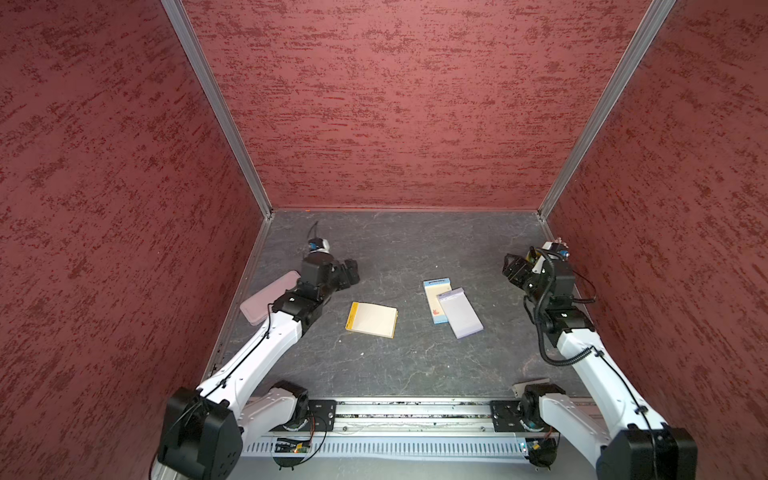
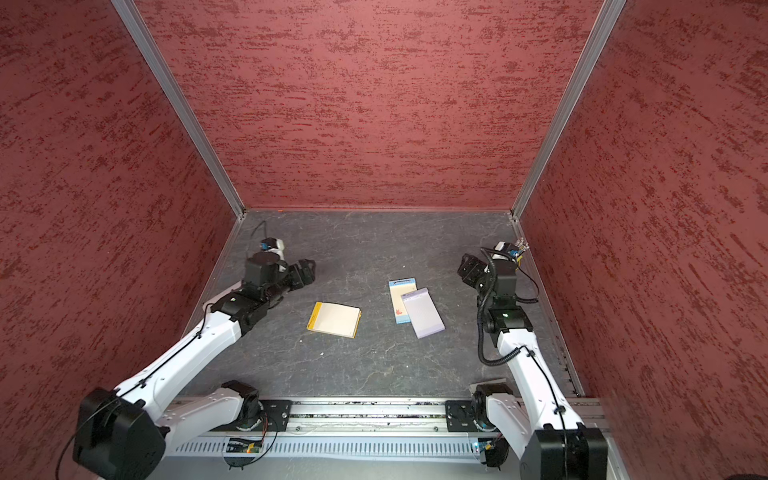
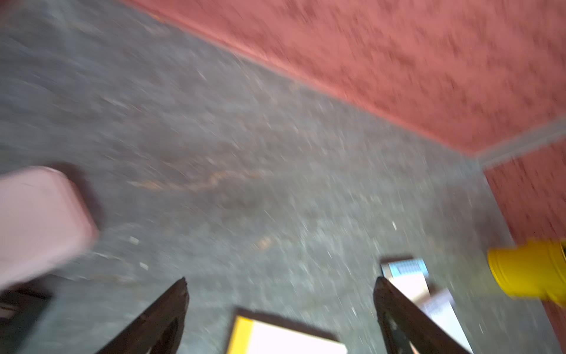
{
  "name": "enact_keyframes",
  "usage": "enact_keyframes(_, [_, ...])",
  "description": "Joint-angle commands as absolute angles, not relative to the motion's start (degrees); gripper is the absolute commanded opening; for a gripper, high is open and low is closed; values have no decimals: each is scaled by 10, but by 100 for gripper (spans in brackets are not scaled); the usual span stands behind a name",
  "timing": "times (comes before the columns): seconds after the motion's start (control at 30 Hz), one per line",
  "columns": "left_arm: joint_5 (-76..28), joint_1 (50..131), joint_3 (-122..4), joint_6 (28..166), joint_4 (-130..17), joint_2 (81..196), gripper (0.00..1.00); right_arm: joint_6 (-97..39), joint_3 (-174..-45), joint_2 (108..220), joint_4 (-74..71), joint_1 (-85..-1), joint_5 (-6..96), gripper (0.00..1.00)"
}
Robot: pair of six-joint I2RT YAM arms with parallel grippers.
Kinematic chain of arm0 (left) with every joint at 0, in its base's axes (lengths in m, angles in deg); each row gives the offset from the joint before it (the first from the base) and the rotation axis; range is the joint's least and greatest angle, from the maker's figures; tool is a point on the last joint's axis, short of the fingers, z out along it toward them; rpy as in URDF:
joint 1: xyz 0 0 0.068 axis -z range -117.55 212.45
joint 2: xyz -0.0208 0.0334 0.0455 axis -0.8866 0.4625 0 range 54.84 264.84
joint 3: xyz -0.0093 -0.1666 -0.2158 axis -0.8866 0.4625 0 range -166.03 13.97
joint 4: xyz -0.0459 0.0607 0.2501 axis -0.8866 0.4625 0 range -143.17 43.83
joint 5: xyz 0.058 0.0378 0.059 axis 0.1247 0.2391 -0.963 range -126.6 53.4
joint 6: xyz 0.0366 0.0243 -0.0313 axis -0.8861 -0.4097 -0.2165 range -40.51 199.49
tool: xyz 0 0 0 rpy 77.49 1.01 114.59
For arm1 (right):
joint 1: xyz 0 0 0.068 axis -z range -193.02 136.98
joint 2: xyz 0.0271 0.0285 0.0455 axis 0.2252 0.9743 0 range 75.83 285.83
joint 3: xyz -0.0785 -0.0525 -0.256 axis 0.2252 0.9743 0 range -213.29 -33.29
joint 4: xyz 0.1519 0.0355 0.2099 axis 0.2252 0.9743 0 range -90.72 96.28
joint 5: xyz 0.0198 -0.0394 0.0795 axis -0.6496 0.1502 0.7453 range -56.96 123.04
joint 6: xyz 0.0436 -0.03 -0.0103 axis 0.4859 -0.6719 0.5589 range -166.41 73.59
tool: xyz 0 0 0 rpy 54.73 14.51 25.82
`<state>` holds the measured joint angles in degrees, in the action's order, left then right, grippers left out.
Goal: Tear off pages from different memo pads
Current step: Move the memo pad to the center of the board.
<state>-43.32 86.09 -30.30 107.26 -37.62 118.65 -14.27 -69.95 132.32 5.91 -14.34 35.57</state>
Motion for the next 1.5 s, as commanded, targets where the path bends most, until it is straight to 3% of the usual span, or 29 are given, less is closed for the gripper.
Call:
enact_keyframes(0.0, [-457,932,-327,1127,-325,1220,94,-113,-694,1363,139,-156,439,79])
enact_keyframes(0.2, [-476,1079,-349,1188,-378,1320,94,-138,-693,1458,119,-170,463,79])
enact_keyframes(0.37, [-400,1116,-353,1240,-464,1399,94,-143,-695,1543,91,-171,517,77])
enact_keyframes(0.8, [-353,1093,-318,1282,-503,1398,90,-95,-643,1631,-3,-227,594,67])
enact_keyframes(1.47, [-313,1133,-380,1281,-541,1500,85,-13,-587,1620,-116,-249,695,46])
